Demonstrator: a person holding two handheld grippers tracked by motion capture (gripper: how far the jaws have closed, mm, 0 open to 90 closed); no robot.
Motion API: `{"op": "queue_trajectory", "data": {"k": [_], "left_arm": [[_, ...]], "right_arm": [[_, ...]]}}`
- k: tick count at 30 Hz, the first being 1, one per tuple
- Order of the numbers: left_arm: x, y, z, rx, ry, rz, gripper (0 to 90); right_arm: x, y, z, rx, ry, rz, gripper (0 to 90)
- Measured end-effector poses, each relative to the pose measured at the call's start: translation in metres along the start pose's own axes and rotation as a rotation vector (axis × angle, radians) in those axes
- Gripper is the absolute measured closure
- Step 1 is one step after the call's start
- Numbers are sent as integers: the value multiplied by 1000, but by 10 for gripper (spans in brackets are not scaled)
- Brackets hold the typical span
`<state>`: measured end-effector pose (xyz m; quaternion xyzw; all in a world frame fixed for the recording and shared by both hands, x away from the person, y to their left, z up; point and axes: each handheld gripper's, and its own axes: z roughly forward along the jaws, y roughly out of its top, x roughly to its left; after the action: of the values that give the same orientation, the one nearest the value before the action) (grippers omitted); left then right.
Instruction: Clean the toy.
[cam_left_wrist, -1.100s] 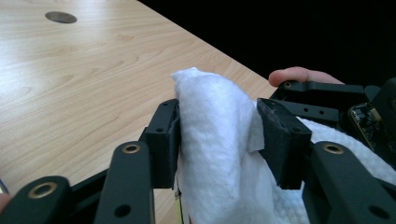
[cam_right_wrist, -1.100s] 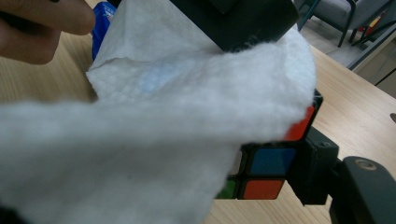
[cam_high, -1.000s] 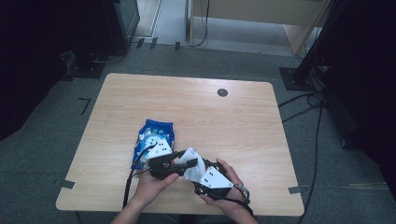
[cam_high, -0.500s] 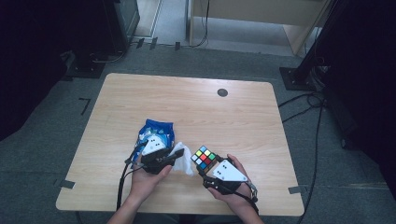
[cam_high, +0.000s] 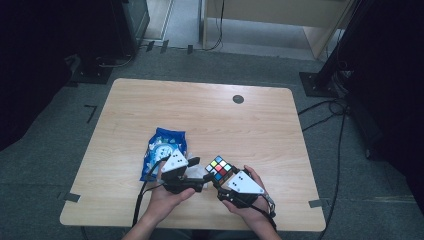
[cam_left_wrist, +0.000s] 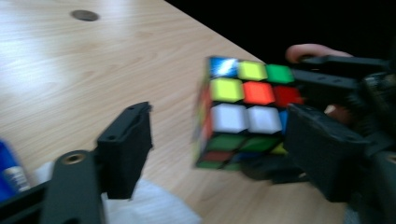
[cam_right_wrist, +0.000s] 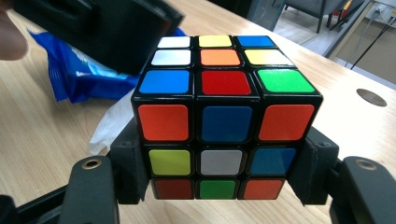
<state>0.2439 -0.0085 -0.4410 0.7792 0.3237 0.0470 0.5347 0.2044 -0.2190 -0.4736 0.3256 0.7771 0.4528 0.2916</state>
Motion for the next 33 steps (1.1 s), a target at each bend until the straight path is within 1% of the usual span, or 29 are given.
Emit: {"op": "queue_trajectory", "data": {"k": [1, 2, 3, 4, 5, 6, 7, 8, 9, 11, 13, 14, 15, 18, 19, 20, 21, 23, 24, 25, 26, 27, 29, 31, 32, 33], "left_arm": [[-6, 1, 3, 17, -1, 12, 219], [-8, 1, 4, 28, 1, 18, 213], [-8, 1, 4, 28, 1, 18, 211], [-9, 1, 6, 43, 10, 24, 211], [-11, 0, 10, 84, 27, 30, 211], [-11, 0, 10, 84, 27, 30, 211], [-11, -1, 14, 121, 37, 18, 212], [-10, -1, 15, 132, 36, 8, 216], [-9, -1, 16, 145, 35, 0, 243], [-7, -1, 15, 150, 25, -11, 290], [-5, -2, 15, 160, 23, -11, 300], [-4, -2, 14, 158, 27, -11, 333], [-2, -2, 13, 157, 22, -14, 341], [0, -2, 13, 144, 15, -18, 343], [3, -1, 10, 121, 26, -28, 343], [3, -1, 10, 121, 26, -28, 343], [7, 0, 4, 84, 19, -46, 343], [12, 1, -1, 45, -6, -61, 343], [13, 2, -4, 32, -25, -63, 343], [14, 2, -5, 27, -41, -60, 343], [14, 2, -5, 27, -41, -60, 343], [13, 1, -5, 19, -45, -41, 342], [12, 0, -4, 23, -44, -31, 342], [12, -1, -3, 25, -54, -33, 342], [13, -2, -3, 28, -62, -31, 342], [13, -2, -2, 31, -69, -31, 342]], "right_arm": [[4, 0, 3, 2, 10, -6, 349], [6, 0, 4, 5, 14, -13, 349], [6, 0, 4, 5, 14, -13, 349], [11, 1, 6, 3, 18, -27, 349], [13, 1, 7, -1, 20, -34, 349], [13, 1, 7, -1, 20, -34, 349], [16, 2, 7, -6, 20, -54, 349], [18, 2, 7, -8, 20, -58, 348], [19, 2, 7, -11, 16, -64, 349], [21, 1, 8, -9, 10, -81, 348], [22, 1, 8, -3, 5, -94, 348], [22, 0, 9, 2, 2, -100, 347], [22, 0, 9, 7, -3, -107, 347], [23, -1, 10, -9, -5, -106, 344], [22, -1, 12, 0, -10, -94, 325], [21, -2, 13, 13, -20, -92, 298], [19, -4, 14, 24, -30, -80, 282], [15, -7, 15, 40, -23, -56, 296], [13, -8, 15, 47, -17, -46, 331], [13, -8, 15, 48, -25, -43, 414], [13, -8, 15, 48, -25, -43, 414], [12, -8, 15, 51, -33, -37, 472], [9, -8, 15, 55, -39, 14, 566], [2, -8, 12, 37, -11, 94, 691], [-1, -8, 10, 29, -6, 119, 747], [-5, -8, 9, 23, 3, 135, 783]]}}
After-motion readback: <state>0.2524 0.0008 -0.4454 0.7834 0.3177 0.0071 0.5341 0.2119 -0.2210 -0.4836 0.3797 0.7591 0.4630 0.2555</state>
